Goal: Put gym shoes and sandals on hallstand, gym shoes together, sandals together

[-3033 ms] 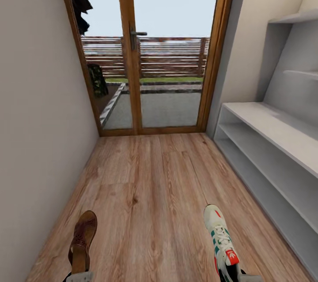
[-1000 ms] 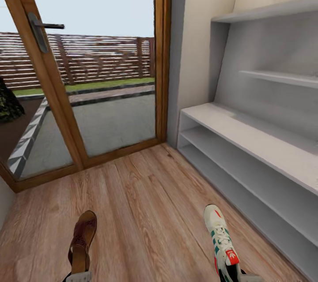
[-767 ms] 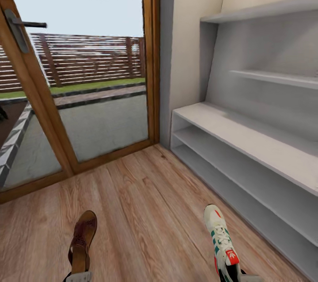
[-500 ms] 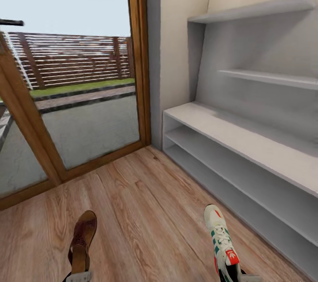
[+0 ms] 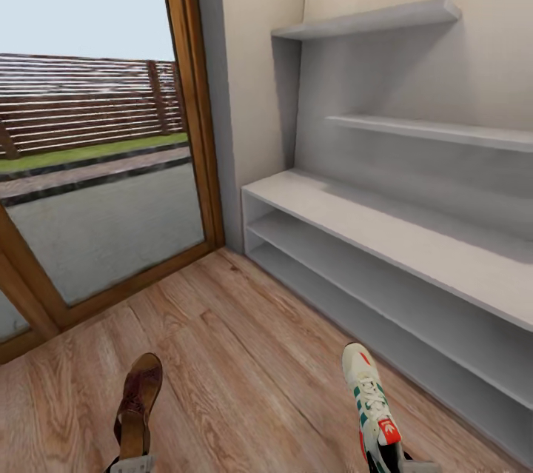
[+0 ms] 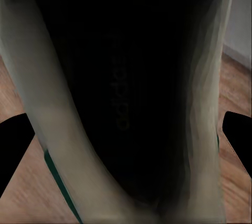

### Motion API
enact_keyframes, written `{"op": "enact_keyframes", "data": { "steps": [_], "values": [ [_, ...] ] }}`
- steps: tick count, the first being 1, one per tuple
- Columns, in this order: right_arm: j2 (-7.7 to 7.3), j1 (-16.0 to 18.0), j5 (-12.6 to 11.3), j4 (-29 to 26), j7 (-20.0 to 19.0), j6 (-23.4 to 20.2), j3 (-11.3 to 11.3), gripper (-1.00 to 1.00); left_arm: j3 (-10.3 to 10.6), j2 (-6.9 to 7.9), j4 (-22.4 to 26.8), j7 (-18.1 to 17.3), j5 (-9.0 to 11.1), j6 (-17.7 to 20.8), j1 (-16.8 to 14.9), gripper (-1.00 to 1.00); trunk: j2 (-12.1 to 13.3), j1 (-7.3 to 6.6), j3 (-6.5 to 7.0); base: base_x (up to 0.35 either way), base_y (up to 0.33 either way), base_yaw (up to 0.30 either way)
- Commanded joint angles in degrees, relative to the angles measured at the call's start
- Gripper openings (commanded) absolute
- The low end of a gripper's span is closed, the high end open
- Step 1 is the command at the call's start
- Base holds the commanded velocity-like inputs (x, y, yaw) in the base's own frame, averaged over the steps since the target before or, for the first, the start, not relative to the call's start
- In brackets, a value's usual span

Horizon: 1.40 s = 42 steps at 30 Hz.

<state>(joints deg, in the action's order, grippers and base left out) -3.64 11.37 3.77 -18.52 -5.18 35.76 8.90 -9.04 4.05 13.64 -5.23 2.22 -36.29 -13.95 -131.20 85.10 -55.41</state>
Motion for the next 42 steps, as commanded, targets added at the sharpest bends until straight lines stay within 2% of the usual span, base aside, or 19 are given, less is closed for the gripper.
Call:
{"op": "enact_keyframes", "data": {
  "steps": [1, 16, 42],
  "values": [
    [0.04, 0.05, 0.36, 0.06, -0.45, 0.18, 0.50, -1.00, -0.36, -0.01, -0.02, -0.48, 0.07, -0.10, -0.02, -1.00, -0.02, -0.01, -0.05, 0.000, 0.000, -0.294],
    [0.04, 0.05, 0.36, 0.06, -0.45, 0.18, 0.50, -1.00, -0.36, -0.01, -0.02, -0.48, 0.07, -0.10, -0.02, -1.00, -0.02, -0.01, -0.05, 0.022, 0.035, -0.294],
    [0.04, 0.05, 0.36, 0.06, -0.45, 0.18, 0.50, -1.00, -0.36, -0.01, -0.02, -0.48, 0.07, -0.10, -0.02, -1.00, -0.02, -0.01, 0.18, 0.016, 0.294, -0.294]
  ]
}}
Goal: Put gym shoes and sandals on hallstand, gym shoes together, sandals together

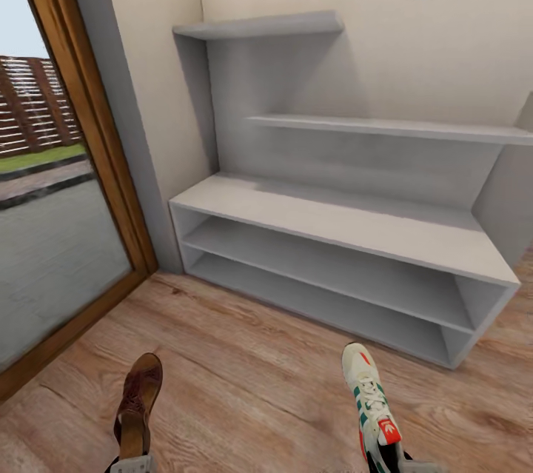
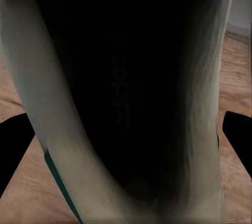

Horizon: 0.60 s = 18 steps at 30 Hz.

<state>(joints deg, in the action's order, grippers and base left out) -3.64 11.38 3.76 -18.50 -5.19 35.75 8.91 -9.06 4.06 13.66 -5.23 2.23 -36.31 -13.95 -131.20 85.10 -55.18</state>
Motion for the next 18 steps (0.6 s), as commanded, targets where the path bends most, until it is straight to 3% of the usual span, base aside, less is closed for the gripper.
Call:
{"op": "enact_keyframes", "data": {
  "steps": [1, 11, 18],
  "values": [
    [0.03, 0.05, 0.37, 0.04, -0.43, 0.19, 0.50, -1.00, -0.34, -0.01, -0.04, -0.48, 0.06, -0.08, -0.02, -1.00, -0.02, -0.01, -0.01, 0.000, 0.305, -0.293],
    [0.03, 0.05, 0.37, 0.04, -0.43, 0.19, 0.50, -1.00, -0.34, -0.01, -0.04, -0.48, 0.06, -0.08, -0.02, -1.00, -0.02, -0.01, 0.48, 0.005, 0.305, -0.278],
    [0.03, 0.05, 0.37, 0.04, -0.43, 0.19, 0.50, -1.00, -0.34, -0.01, -0.04, -0.48, 0.06, -0.08, -0.02, -1.00, -0.02, -0.01, 0.87, 0.099, 0.298, -0.264]
  ]
}}
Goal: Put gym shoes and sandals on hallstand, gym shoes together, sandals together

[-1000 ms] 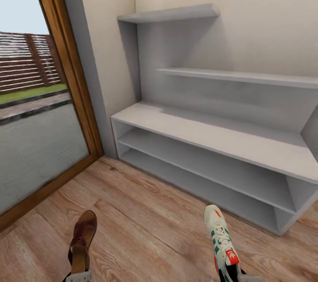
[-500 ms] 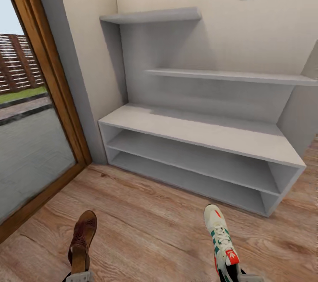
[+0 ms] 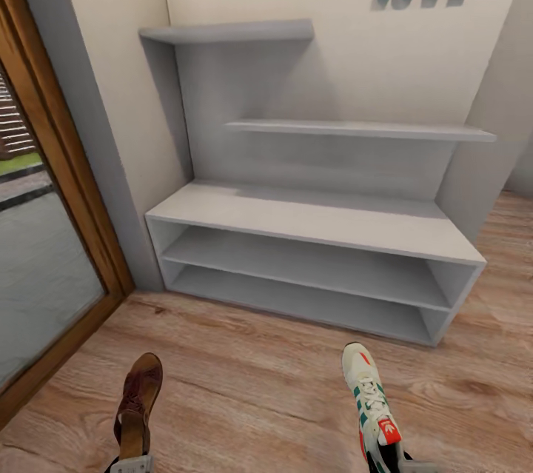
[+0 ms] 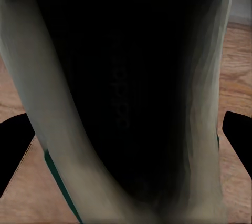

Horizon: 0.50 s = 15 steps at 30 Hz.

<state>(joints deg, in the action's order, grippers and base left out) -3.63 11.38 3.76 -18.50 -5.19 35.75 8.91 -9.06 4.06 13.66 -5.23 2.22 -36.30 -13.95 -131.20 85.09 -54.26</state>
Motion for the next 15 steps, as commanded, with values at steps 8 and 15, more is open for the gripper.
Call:
{"op": "enact_keyframes", "data": {
  "steps": [8, 15],
  "values": [
    [0.03, 0.05, 0.37, 0.04, -0.43, 0.19, 0.50, -1.00, -0.34, -0.01, -0.04, -0.48, 0.06, -0.08, -0.02, -1.00, -0.02, 0.00, 0.43, 0.081, 0.129, -0.254],
    [0.03, 0.05, 0.37, 0.04, -0.43, 0.19, 0.50, -1.00, -0.34, -0.01, -0.04, -0.48, 0.05, -0.08, -0.02, -1.00, -0.02, 0.00, 0.86, 0.005, 0.006, -0.251]
  ]
}}
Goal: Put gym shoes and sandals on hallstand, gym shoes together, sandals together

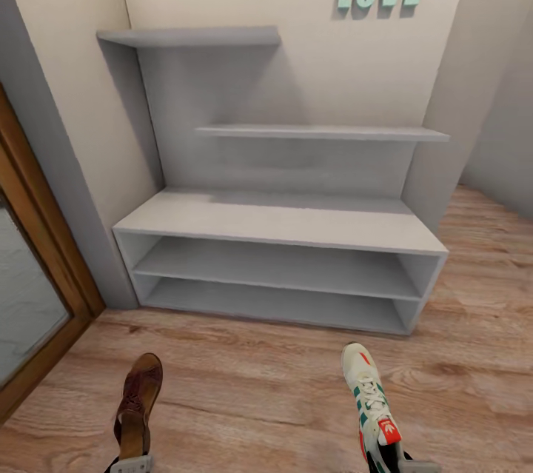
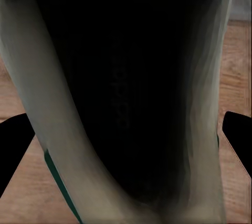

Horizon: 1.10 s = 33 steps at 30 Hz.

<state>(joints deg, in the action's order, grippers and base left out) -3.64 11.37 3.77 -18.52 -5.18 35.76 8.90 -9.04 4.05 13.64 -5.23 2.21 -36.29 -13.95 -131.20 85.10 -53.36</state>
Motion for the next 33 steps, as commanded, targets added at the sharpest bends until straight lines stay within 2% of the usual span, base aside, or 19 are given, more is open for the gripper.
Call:
{"op": "enact_keyframes", "data": {
  "steps": [1, 22, 32, 33],
  "values": [
    [0.04, 0.05, 0.37, 0.06, -0.44, 0.19, 0.50, -1.00, -0.36, -0.01, -0.02, -0.48, 0.05, -0.10, -0.02, -1.00, -0.02, -0.01, 0.01, 0.000, 0.001, -0.251],
    [0.04, 0.05, 0.37, 0.06, -0.44, 0.19, 0.50, -1.00, -0.36, -0.01, -0.02, -0.48, 0.06, -0.10, -0.02, -1.00, -0.02, -0.01, 0.97, 0.000, 0.000, -0.268],
    [0.04, 0.05, 0.37, 0.06, -0.44, 0.19, 0.50, -1.00, -0.36, -0.01, -0.02, -0.48, 0.07, -0.10, -0.02, -1.00, -0.02, -0.01, 1.08, 0.000, 0.000, -0.066],
    [0.37, -0.02, 0.08, -0.27, -0.43, -0.13, 0.50, -1.00, -0.68, 0.11, 0.31, -0.28, 0.58, -0.01, -0.36, -1.00, -0.02, -0.01, 1.08, 0.000, 0.000, 0.000]
  ]
}}
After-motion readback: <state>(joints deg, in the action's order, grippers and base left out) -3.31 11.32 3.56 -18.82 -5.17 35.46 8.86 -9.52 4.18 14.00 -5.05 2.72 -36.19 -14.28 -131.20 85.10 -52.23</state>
